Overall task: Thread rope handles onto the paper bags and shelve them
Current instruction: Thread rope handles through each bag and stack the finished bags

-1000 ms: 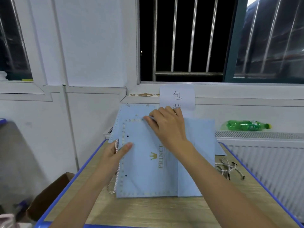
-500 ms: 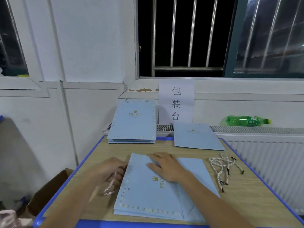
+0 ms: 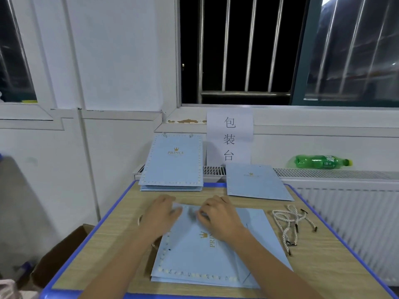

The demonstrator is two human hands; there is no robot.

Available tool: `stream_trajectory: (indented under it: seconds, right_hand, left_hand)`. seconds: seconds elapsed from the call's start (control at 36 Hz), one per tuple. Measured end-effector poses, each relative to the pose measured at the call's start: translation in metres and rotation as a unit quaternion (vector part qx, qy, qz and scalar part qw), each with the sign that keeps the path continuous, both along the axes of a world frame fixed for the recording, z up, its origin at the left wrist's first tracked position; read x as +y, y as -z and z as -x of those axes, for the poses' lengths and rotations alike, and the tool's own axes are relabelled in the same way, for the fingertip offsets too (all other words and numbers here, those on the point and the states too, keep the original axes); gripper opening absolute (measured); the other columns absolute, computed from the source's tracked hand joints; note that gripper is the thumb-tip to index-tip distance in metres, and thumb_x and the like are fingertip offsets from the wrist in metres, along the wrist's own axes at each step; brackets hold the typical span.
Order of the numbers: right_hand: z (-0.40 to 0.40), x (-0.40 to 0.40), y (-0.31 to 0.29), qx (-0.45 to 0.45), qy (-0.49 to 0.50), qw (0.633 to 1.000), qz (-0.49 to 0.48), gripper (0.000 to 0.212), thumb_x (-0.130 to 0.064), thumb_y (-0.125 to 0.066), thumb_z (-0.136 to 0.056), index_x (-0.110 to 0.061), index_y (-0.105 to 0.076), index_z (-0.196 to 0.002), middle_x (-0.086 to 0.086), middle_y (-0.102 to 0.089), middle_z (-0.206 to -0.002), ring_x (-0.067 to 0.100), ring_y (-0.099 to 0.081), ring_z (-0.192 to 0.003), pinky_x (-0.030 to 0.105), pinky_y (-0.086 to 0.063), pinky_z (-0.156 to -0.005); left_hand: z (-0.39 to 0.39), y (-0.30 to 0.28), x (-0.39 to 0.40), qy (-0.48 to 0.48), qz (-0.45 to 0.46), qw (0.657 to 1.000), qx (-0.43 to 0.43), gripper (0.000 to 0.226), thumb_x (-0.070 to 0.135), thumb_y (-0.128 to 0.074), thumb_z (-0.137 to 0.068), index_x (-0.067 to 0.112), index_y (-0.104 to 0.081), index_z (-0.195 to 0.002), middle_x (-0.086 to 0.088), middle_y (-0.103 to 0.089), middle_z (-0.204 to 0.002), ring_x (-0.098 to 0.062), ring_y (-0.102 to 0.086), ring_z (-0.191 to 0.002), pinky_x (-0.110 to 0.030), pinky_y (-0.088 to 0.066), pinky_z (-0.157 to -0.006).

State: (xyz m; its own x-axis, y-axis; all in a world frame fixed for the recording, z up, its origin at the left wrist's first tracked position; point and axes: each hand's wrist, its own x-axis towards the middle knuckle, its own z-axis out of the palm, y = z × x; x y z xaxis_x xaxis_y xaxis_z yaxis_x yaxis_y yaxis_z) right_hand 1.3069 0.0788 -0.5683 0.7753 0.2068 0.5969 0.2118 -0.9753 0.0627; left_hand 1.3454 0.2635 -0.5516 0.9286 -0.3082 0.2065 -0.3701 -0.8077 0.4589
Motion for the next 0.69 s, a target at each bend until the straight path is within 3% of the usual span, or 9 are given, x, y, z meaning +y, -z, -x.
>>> stream_trajectory:
  seconds: [0.06, 0.11, 0.19, 0.28, 0.33, 0.44, 0.5, 0.58, 0.69]
  right_hand:
    - [0.004, -0.003, -0.002, -0.028, 0.031, 0.998, -0.036, 0.036, -0.033, -0.040, -0.078, -0.024, -0.056, -0.046, -0.012, -0.054, -0.052, 0.008, -0.054, -0.053, 0.022, -0.047, -0.058]
    - [0.008, -0.012, -0.003, -0.025, 0.062, 0.994, -0.085, 0.030, -0.028, -0.045, -0.077, -0.023, -0.057, -0.050, -0.011, -0.055, -0.054, 0.011, -0.056, -0.056, 0.025, -0.045, -0.059]
    - [0.014, -0.034, -0.009, 0.049, 0.131, 0.982, -0.129, 0.022, -0.022, -0.049, -0.089, -0.018, -0.056, -0.069, -0.003, -0.056, -0.074, 0.020, -0.057, -0.085, 0.032, -0.040, -0.078]
    - [0.027, -0.066, -0.011, 0.069, 0.196, 0.966, -0.156, 0.021, -0.023, -0.043, -0.093, -0.020, -0.064, -0.091, -0.002, -0.064, -0.099, 0.021, -0.053, -0.104, 0.032, -0.037, -0.087]
    - [0.040, -0.087, -0.008, 0.035, 0.211, 0.957, -0.198, 0.025, -0.013, -0.048, -0.090, -0.018, -0.069, -0.103, 0.000, -0.067, -0.106, 0.025, -0.055, -0.105, 0.034, -0.039, -0.086]
    - [0.058, -0.126, -0.003, 0.031, 0.268, 0.922, -0.279, 0.027, -0.006, -0.050, -0.089, -0.008, -0.069, -0.107, 0.011, -0.069, -0.106, 0.031, -0.059, -0.102, 0.038, -0.048, -0.083]
    - [0.059, -0.134, -0.001, 0.048, 0.293, 0.906, -0.302, 0.027, -0.011, -0.051, -0.088, -0.004, -0.067, -0.109, 0.015, -0.067, -0.108, 0.032, -0.058, -0.103, 0.039, -0.047, -0.087]
    - [0.058, -0.132, 0.002, 0.096, 0.322, 0.890, -0.307, 0.022, -0.024, -0.055, -0.089, -0.006, -0.063, -0.098, 0.014, -0.060, -0.104, 0.033, -0.054, -0.107, 0.036, -0.046, -0.082]
    - [0.057, -0.127, 0.001, 0.116, 0.326, 0.902, -0.257, 0.020, -0.027, -0.055, -0.091, -0.011, -0.067, -0.090, 0.007, -0.064, -0.098, 0.024, -0.061, -0.090, 0.028, -0.046, -0.064]
  left_hand:
    - [0.003, 0.013, -0.008, 0.029, -0.031, 0.998, 0.043, 0.074, 0.060, -0.038, -0.090, 0.011, -0.032, -0.145, -0.002, -0.034, -0.148, -0.021, -0.032, -0.138, -0.030, -0.027, -0.110]
    - [0.002, 0.021, -0.007, 0.025, -0.043, 0.997, 0.055, 0.075, 0.058, -0.037, -0.093, 0.014, -0.017, -0.151, 0.000, -0.021, -0.156, -0.020, -0.019, -0.144, -0.033, -0.017, -0.116]
    - [0.000, 0.025, -0.004, 0.020, -0.006, 0.998, 0.057, 0.078, 0.058, -0.043, -0.092, 0.013, -0.018, -0.151, 0.000, -0.021, -0.156, -0.018, -0.020, -0.143, -0.033, -0.020, -0.115]
    - [-0.002, 0.024, -0.001, 0.005, 0.037, 0.998, 0.049, 0.076, 0.078, -0.042, -0.073, 0.014, -0.049, -0.113, 0.002, -0.052, -0.115, -0.019, -0.047, -0.115, -0.029, -0.037, -0.088]
    - [-0.001, 0.025, -0.001, 0.003, 0.044, 0.999, 0.030, 0.057, 0.072, -0.050, -0.076, 0.020, -0.046, -0.098, 0.010, -0.048, -0.097, -0.013, -0.046, -0.099, -0.026, -0.034, -0.079]
    - [0.005, 0.020, -0.003, 0.022, 0.078, 0.997, -0.003, 0.027, 0.049, -0.059, -0.086, 0.031, -0.040, -0.081, 0.023, -0.036, -0.079, -0.006, -0.043, -0.088, -0.023, -0.031, -0.071]
    - [0.009, 0.017, -0.004, 0.020, 0.089, 0.996, -0.010, 0.035, 0.046, -0.060, -0.087, 0.038, -0.029, -0.073, 0.025, -0.031, -0.078, -0.005, -0.039, -0.084, -0.020, -0.031, -0.064]
    - [0.006, 0.020, -0.001, 0.020, 0.110, 0.993, -0.022, 0.035, 0.041, -0.063, -0.086, 0.035, -0.035, -0.068, 0.019, -0.040, -0.075, -0.006, -0.044, -0.075, -0.011, -0.028, -0.057]
    - [-0.001, 0.024, 0.004, 0.035, 0.139, 0.989, -0.017, 0.038, 0.044, -0.065, -0.081, 0.025, -0.039, -0.059, 0.008, -0.043, -0.064, -0.005, -0.043, -0.060, -0.022, -0.028, -0.053]
